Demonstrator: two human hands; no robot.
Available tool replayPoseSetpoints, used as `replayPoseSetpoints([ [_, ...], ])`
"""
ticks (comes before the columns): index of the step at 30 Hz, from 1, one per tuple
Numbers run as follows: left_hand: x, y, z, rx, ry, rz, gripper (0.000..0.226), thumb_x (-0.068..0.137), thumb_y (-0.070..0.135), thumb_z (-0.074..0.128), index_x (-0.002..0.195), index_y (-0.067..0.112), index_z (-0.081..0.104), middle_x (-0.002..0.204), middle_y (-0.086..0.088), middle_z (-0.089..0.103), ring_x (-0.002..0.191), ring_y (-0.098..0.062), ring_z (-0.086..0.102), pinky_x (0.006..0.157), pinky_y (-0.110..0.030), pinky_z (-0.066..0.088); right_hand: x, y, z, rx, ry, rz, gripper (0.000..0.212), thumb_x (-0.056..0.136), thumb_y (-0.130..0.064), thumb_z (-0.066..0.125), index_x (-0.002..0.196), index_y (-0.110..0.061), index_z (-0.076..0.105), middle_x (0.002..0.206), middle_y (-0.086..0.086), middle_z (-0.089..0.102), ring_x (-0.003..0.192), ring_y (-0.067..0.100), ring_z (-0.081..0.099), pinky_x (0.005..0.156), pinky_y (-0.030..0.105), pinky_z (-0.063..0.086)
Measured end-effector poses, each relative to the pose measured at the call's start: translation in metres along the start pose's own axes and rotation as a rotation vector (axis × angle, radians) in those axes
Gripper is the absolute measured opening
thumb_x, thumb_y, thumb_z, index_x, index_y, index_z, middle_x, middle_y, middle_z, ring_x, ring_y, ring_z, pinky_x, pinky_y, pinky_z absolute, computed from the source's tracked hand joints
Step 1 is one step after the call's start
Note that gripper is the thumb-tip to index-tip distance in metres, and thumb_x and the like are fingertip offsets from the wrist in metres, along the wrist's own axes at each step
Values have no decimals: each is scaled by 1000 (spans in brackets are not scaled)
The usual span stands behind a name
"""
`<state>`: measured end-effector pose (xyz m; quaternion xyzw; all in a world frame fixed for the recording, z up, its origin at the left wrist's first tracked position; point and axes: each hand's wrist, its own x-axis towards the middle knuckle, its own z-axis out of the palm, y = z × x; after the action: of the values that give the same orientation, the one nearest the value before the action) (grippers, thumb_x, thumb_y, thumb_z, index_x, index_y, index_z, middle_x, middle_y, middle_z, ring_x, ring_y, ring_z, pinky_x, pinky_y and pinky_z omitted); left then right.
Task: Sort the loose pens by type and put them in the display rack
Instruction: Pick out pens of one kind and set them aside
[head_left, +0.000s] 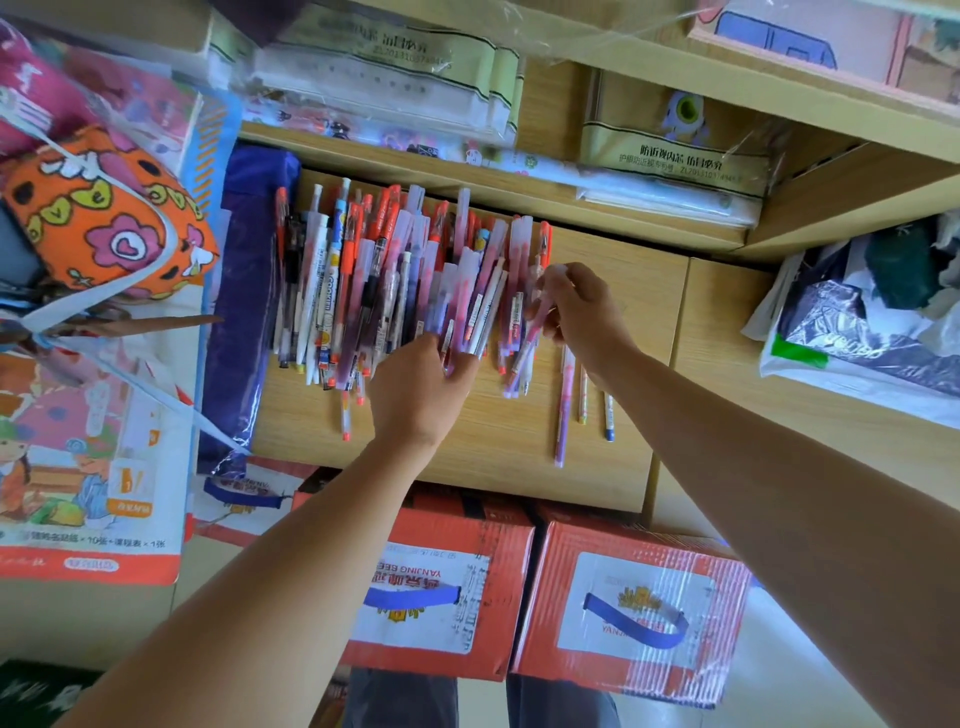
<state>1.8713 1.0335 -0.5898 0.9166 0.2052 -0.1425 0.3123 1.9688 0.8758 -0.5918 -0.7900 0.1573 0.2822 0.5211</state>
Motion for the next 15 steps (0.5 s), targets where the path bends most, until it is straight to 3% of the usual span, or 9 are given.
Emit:
replayPoseSetpoints([
  [3,-4,-9,-7,-76,-26,93,30,92,30,50,70,10,48,54,-3,50,45,-15,40,44,-26,30,2,-3,5,-93,16,-1,26,97,-35,50,96,-11,59,75,12,66,57,18,51,55,33,40],
  [5,-6,-14,-11,-136,-67,104,28,93,30,45,71,12,46,54,0,45,44,-13,36,45,-27,30,4,-5,11,-169,53,-4,20,92,-30,57,97,-11,60,76,9,68,61,20,57,56,36,46],
  [7,-6,-15,-13,-196,-110,80,29,93,32,43,69,16,43,54,4,43,45,-11,36,45,-24,31,6,-5,16,-259,107,-19,19,85,-25,64,95,-8,62,78,9,68,65,21,59,56,31,47],
  [10,-7,-14,-14,-307,-174,55,32,99,25,45,68,24,39,56,7,42,47,-6,38,47,-17,30,6,-9,24,-463,158,-84,24,81,-24,69,95,-6,60,80,8,64,72,23,57,54,26,37],
  [13,-8,-17,-11,-368,-215,36,31,102,25,41,71,23,39,60,6,43,48,-7,40,47,-17,30,9,-11,33,-584,203,-114,44,82,-24,69,118,-3,53,86,11,65,78,27,60,58,28,43],
  [15,-8,-19,-11,-366,-219,26,28,103,26,37,76,19,41,61,5,44,50,-9,42,48,-15,33,13,-10,36,-605,237,-110,62,82,-28,69,132,-1,44,92,13,67,84,30,63,67,38,53],
])
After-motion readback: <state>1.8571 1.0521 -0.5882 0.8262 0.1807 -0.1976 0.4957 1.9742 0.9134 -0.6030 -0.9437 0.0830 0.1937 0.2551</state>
